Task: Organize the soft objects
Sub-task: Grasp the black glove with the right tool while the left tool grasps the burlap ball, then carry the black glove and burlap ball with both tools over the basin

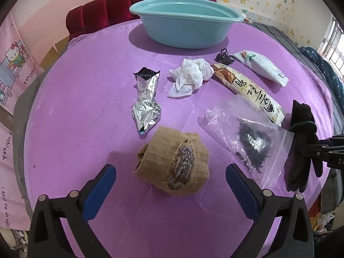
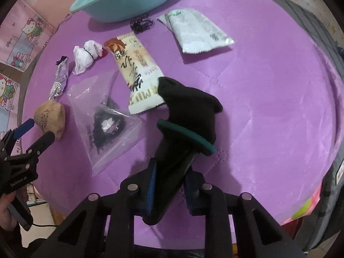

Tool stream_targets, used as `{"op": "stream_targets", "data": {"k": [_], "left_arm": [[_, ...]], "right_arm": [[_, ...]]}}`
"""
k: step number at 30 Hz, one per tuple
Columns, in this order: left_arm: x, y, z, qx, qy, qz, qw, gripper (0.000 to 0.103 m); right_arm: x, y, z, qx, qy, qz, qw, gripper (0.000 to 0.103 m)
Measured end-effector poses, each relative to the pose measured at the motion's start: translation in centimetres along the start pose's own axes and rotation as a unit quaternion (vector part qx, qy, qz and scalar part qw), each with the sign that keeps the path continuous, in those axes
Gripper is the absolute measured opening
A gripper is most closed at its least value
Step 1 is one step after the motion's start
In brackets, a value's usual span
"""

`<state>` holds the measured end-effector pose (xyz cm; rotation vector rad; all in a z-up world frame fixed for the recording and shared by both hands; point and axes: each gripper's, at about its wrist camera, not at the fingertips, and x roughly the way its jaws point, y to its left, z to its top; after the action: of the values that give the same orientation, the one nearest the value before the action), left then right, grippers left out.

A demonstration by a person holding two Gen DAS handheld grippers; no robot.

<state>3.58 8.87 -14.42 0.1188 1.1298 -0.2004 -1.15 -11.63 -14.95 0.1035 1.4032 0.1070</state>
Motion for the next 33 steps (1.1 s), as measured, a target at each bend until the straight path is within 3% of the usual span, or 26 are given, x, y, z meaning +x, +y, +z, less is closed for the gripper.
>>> {"op": "stream_targets", "data": {"k": [8, 11, 13, 14, 16, 18, 21, 33], "left_arm": [[0.6, -0.2, 0.6, -0.005, 0.009, -0.01, 0.9999, 0.103], [0.9, -0.4, 0.7, -0.003, 0.015, -0.01, 0.9998, 0.097], [1.2, -0.5, 0.9, -0.005, 0.022, -0.009, 0.9997, 0.075], [1.3, -0.5, 0.9, -0.005, 0.024, -0.007, 0.9997, 0.069], [1.4, -0.4, 1.0, -0.016, 0.026, -0.021, 0.9993, 0.041], [1.2, -0.3, 1.0, -0.024, 0.026, -0.027, 0.999, 0.028], [0.5, -0.6, 1.0, -0.016, 0.023, -0.026, 0.9993, 0.024], [-2.3, -2.1, 2.3, -0.031, 0.016, -0.031, 0.9989, 0.024]], "right_arm": [[-2.1, -0.1, -0.2, -0.009, -0.017, -0.01, 1.0, 0.021], [-2.1, 0.4, 0.4, -0.017, -0.019, -0.011, 1.0, 0.021], [-2.4, 0.5, 0.4, -0.022, -0.021, -0.011, 0.999, 0.021], [-2.3, 0.9, 0.5, -0.024, -0.021, -0.01, 0.999, 0.021], [-2.3, 0.9, 0.8, -0.028, -0.02, -0.008, 0.999, 0.021], [-2.5, 0.6, 0.8, -0.034, -0.02, -0.007, 0.999, 0.021], [-2.6, 0.7, 1.1, -0.045, -0.022, -0.006, 0.999, 0.021], [-3.7, 1.1, 4.0, -0.091, -0.024, 0.006, 0.996, 0.022]]}}
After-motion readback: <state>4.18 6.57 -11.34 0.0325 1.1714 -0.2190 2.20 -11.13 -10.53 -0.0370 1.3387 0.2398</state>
